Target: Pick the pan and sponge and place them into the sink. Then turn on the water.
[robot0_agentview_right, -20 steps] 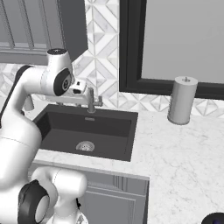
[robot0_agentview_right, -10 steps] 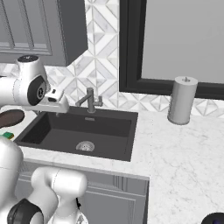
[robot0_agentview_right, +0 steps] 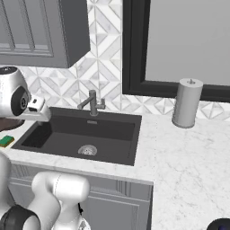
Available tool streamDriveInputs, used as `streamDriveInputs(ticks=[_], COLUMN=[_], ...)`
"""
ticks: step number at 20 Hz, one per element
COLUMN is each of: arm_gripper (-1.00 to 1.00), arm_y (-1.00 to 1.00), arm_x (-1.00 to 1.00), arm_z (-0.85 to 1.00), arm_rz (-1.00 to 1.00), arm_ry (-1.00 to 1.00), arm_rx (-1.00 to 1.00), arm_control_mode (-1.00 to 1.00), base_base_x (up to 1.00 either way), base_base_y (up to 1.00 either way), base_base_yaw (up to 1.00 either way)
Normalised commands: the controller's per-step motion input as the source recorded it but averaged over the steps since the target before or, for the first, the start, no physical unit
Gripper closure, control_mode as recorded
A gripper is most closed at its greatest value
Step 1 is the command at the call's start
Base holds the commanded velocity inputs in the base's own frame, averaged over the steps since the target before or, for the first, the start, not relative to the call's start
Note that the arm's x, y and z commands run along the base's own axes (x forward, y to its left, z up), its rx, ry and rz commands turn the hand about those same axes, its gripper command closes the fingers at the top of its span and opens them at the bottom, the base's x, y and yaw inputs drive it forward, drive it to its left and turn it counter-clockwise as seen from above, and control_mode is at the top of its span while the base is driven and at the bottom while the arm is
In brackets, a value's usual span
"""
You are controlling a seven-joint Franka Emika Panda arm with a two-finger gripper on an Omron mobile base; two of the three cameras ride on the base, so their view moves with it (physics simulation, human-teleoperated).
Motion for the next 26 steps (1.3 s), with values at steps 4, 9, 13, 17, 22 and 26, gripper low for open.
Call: streamDriveInputs(ticks=[4,9,13,17,22,26], arm_gripper=[-1.0,-1.0,-1.0,-1.0,-1.0,-1.0], arm_y=[0.95,0.96,1.0,1.0,0.94,0.77], arm_x=[0.0,0.01,0.11,0.09,0.04,0.07], arm_z=[-0.4,-0.25,-0.04,-0.01,-0.19,-0.19], arm_rz=[0.01,0.01,0.0,0.0,0.0,0.0], arm_ry=[0.0,0.0,0.0,0.01,0.03,0.0], arm_rx=[0.06,0.03,0.0,0.0,0.0,0.0], arm_control_mode=[-1.0,-1.0,-1.0,-1.0,-1.0,-1.0], base_base_x=[0.0,0.0,0.0,0.0,0.0,0.0], base_base_y=[0.0,0.0,0.0,0.0,0.0,0.0], base_base_yaw=[0.0,0.0,0.0,0.0,0.0,0.0])
